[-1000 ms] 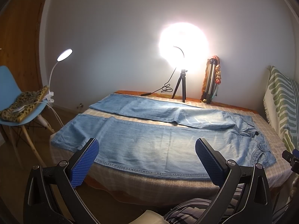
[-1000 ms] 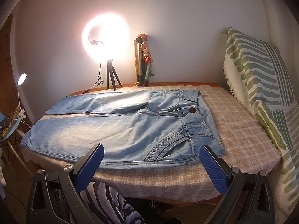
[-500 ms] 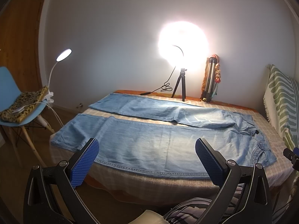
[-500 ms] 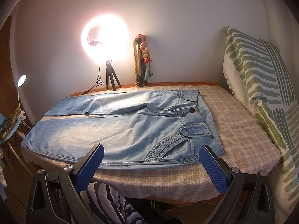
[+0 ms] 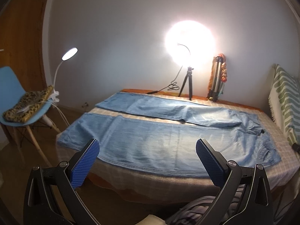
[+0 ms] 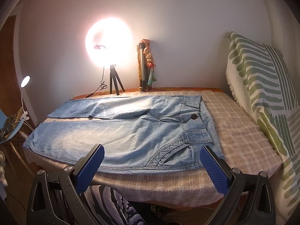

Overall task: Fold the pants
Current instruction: 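Move both tools down toward the jeans leg hems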

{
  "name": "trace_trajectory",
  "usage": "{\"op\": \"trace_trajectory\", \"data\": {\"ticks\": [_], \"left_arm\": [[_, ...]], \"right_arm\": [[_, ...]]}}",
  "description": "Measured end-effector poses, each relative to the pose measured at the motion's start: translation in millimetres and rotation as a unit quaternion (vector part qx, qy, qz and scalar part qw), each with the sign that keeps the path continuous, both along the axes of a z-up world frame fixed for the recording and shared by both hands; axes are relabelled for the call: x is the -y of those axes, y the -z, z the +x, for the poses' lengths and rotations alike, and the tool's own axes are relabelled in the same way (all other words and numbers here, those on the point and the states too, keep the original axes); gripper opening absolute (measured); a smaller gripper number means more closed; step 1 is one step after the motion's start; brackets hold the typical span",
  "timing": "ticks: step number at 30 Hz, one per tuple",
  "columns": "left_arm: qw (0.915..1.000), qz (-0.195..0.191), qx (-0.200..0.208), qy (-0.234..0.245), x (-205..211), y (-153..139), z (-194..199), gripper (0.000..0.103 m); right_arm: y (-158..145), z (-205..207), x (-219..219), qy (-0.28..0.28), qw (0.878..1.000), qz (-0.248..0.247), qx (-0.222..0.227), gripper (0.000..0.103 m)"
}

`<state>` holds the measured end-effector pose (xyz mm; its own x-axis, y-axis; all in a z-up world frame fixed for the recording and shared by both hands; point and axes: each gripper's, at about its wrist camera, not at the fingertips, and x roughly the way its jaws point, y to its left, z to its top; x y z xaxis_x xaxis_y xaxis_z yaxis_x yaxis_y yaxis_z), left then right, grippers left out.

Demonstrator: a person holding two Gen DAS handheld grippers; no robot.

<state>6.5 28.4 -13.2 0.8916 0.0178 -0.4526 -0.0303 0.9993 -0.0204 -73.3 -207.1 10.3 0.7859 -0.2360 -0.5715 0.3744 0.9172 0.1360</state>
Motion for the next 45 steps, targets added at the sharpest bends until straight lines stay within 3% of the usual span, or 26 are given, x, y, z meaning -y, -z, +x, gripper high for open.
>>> {"op": "trace_trajectory", "data": {"ticks": [8, 13, 18, 28, 31, 34, 40, 45], "left_arm": [[0.9994, 0.035, -0.002, 0.010, -18.1, -7.7, 14.7, 0.102], [0.9994, 0.021, -0.018, 0.021, -36.4, -14.1, 48.4, 0.102], [0.9986, 0.039, -0.031, 0.017, -47.1, -17.8, 100.3, 0.100], [0.9957, -0.003, -0.086, 0.035, -70.0, -13.3, 222.8, 0.093], [0.9944, -0.002, -0.100, 0.033, -70.1, -8.3, 259.1, 0.091], [0.9921, 0.002, -0.120, 0.036, -65.9, 1.9, 295.4, 0.089], [0.9863, 0.013, -0.156, 0.051, -52.6, 30.9, 361.4, 0.082], [0.9786, -0.041, -0.195, 0.051, -58.2, 61.7, 412.3, 0.064]], "right_arm": [[-22.3, 3.1, 17.8, -0.011, 0.999, -0.032, 0.007, 0.103], [-33.8, 26.2, 30.7, -0.023, 0.998, -0.056, 0.000, 0.103], [-45.7, 71.1, 50.6, -0.046, 0.996, -0.071, 0.000, 0.103], [-54.9, 199.9, 97.0, -0.108, 0.994, -0.027, -0.019, 0.103], [-46.0, 257.4, 114.8, -0.145, 0.989, 0.034, -0.028, 0.101], [-28.4, 310.1, 125.0, -0.173, 0.981, 0.076, -0.042, 0.093], [15.7, 401.5, 120.3, -0.216, 0.970, 0.063, -0.098, 0.080], [63.9, 464.4, 112.5, -0.255, 0.954, 0.051, -0.148, 0.066]]}}
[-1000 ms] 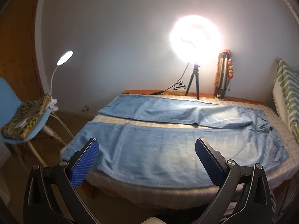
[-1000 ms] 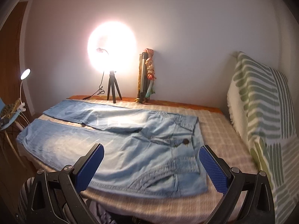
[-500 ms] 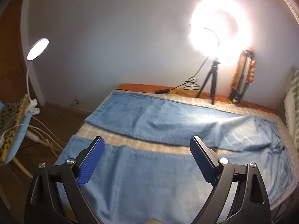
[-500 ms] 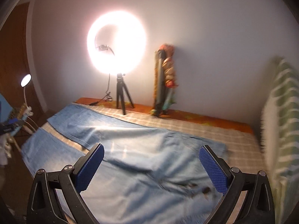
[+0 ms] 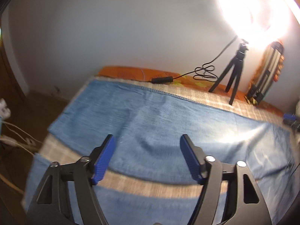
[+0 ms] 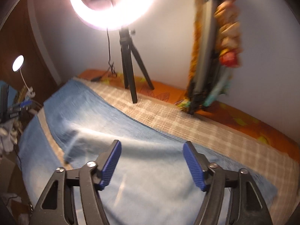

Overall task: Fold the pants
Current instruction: 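Move both tools down toward the jeans leg hems, then grasp the jeans hem with the right tool while the left tool grasps the other hem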

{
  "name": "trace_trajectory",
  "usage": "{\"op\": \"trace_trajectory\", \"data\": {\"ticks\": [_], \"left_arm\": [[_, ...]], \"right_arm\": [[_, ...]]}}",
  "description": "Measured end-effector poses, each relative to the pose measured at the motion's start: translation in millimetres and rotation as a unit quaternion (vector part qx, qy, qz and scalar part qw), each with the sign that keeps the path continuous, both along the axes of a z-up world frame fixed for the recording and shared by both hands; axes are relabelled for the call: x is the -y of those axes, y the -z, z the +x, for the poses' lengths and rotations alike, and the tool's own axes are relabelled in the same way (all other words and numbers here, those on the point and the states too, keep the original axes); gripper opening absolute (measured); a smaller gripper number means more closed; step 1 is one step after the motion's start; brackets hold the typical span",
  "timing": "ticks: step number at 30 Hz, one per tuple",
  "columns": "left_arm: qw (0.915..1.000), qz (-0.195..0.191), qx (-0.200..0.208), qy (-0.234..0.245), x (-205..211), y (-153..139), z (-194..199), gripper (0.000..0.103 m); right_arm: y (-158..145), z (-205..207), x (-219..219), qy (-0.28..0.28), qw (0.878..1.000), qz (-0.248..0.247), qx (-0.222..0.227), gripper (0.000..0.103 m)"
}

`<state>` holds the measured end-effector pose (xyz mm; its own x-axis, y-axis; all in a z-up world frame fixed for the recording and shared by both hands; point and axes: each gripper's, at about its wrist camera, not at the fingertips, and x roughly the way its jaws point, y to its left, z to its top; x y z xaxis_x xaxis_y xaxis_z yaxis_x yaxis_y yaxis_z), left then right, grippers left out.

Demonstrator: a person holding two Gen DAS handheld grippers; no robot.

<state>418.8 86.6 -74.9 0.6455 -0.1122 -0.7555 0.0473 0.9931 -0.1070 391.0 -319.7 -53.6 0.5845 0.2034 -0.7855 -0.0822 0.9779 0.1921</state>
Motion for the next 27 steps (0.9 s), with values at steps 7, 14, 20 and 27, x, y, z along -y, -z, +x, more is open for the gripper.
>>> {"op": "trace_trajectory", "data": {"ticks": [7, 14, 20, 27], "left_arm": [[0.9995, -0.007, -0.031, -0.008, -7.1, 35.2, 40.3, 0.057], [0.9986, 0.015, -0.050, 0.007, 3.2, 63.0, 62.5, 0.055], [0.9981, 0.016, -0.059, 0.005, 5.8, 82.1, 73.9, 0.055], [0.9986, 0.012, -0.051, -0.002, 4.5, 72.9, 83.0, 0.057]], "right_arm": [[62.3, 68.8, -25.8, -0.053, 0.997, -0.030, -0.037, 0.055], [86.1, 96.1, -61.4, -0.129, 0.989, -0.066, -0.040, 0.055], [97.0, 98.3, -67.7, -0.151, 0.985, -0.064, -0.043, 0.055], [89.1, 83.7, -72.5, -0.137, 0.986, -0.084, -0.036, 0.006]]}}
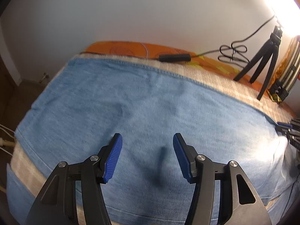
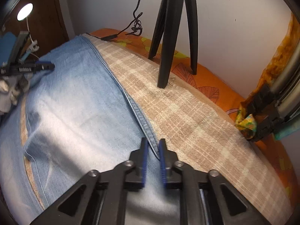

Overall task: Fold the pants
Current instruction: 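Grasp the jeans hem with the right tool while the left tool grasps the other hem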

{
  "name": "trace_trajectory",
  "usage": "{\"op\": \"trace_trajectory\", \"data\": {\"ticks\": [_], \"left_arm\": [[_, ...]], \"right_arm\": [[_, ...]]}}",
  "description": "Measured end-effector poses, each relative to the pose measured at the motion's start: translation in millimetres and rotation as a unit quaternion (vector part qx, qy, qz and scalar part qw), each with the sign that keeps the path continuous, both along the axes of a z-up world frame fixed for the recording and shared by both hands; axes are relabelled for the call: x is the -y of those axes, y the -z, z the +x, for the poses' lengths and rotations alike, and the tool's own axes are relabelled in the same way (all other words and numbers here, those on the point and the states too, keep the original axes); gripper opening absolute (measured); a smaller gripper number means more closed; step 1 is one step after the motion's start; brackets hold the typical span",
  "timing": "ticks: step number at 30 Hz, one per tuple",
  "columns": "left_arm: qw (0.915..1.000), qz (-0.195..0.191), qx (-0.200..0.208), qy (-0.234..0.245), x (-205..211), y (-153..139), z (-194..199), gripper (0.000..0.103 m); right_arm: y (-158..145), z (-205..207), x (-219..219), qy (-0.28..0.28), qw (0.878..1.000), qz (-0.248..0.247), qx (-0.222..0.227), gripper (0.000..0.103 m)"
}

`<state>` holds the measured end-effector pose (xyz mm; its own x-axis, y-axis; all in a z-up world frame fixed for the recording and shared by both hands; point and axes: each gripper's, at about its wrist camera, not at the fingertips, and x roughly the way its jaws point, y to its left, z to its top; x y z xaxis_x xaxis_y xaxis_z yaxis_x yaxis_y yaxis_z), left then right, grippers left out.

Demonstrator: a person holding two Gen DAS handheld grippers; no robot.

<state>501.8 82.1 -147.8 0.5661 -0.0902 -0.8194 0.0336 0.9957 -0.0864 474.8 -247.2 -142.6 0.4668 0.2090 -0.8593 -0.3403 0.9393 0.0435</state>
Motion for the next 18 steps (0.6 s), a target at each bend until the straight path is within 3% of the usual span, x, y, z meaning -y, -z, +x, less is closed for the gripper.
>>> {"op": "trace_trajectory", "data": {"ticks": [3, 8, 11, 18], "left_arm": [[0.9997, -0.020, 0.002, -0.013, -7.9, -12.4, 6.9, 0.068], [0.9972, -0.066, 0.002, -0.036, -15.1, -33.6, 25.5, 0.071], [0.9949, -0.091, 0.004, -0.043, -11.0, -41.5, 36.8, 0.076], [0.9864, -0.134, -0.044, -0.086, -8.7, -15.0, 72.1, 0.078]], "right_arm": [[-19.5, -14.7, -2.8, -0.003, 1.000, -0.007, 0.022, 0.004], [-60.2, -51.2, -12.8, -0.013, 0.997, 0.023, 0.073, 0.004], [-69.9, -74.7, -29.7, -0.035, 0.996, 0.029, 0.083, 0.004], [-63.5, -99.4, -57.5, -0.074, 0.993, 0.006, 0.090, 0.004]]}}
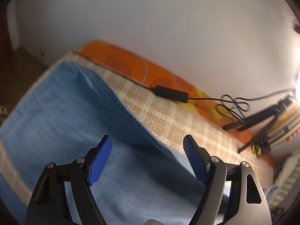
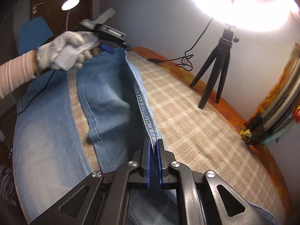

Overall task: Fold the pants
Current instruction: 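Grasp the jeans hem with the right tool while the left tool grasps the other hem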

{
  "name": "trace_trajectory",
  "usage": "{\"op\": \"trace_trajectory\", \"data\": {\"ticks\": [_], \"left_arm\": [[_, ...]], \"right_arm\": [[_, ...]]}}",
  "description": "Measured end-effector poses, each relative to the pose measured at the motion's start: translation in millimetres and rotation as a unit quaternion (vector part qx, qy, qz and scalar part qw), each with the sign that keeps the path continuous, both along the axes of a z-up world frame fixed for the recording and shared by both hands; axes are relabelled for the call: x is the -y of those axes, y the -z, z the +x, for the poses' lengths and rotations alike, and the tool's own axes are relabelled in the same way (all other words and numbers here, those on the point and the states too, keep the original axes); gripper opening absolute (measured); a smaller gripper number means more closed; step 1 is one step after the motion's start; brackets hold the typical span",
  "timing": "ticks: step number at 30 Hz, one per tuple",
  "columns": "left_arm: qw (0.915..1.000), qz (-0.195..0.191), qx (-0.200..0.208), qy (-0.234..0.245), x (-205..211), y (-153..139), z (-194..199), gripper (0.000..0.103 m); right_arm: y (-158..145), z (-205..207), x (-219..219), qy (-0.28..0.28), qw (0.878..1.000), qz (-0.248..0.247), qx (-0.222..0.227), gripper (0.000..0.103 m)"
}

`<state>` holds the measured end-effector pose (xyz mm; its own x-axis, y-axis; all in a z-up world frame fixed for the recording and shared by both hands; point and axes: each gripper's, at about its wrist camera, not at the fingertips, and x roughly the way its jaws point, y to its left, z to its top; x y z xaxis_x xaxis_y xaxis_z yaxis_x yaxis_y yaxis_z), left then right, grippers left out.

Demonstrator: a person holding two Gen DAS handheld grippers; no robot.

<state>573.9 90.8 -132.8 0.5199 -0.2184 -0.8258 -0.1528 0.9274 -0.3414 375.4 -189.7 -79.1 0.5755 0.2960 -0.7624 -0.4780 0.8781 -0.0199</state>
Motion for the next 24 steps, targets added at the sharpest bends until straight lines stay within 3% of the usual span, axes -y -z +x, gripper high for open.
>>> {"op": "trace_trajectory", "data": {"ticks": [4, 7, 8, 9, 10, 12, 17, 24], "left_arm": [[0.9986, -0.001, -0.024, -0.047, -10.7, 20.1, 16.2, 0.078], [0.9963, -0.006, -0.023, -0.083, -22.5, 26.5, 21.8, 0.069], [0.9958, -0.003, -0.023, -0.089, -24.7, 27.9, 22.7, 0.052], [0.9959, 0.003, -0.023, -0.087, -25.8, 29.9, 23.8, 0.021], [0.9963, 0.015, -0.023, -0.081, -24.9, 30.5, 24.4, 0.009], [0.9962, 0.046, -0.006, -0.074, -22.7, 26.6, 19.7, 0.006], [0.9965, 0.040, 0.032, -0.066, -33.6, 0.9, -5.6, 0.004], [0.9943, 0.045, 0.085, -0.046, -51.9, -51.3, -73.1, 0.004]], "right_arm": [[-0.6, 1.5, 4.4, 0.007, 1.000, 0.009, -0.003, 0.004], [-2.0, -1.4, 1.9, 0.004, 1.000, 0.008, -0.002, 0.004], [-2.2, -2.1, 0.2, 0.003, 1.000, 0.005, -0.001, 0.004], [-2.3, -3.3, -0.6, 0.001, 1.000, 0.001, 0.000, 0.004], [-2.3, -3.8, -1.0, 0.002, 1.000, -0.003, 0.001, 0.004], [-2.1, -3.2, -1.2, 0.007, 1.000, -0.006, 0.001, 0.004], [-12.8, -4.6, -4.7, 0.016, 0.999, -0.027, 0.008, 0.003], [-49.4, -31.3, -9.1, 0.014, 0.999, -0.034, 0.024, 0.003]]}}
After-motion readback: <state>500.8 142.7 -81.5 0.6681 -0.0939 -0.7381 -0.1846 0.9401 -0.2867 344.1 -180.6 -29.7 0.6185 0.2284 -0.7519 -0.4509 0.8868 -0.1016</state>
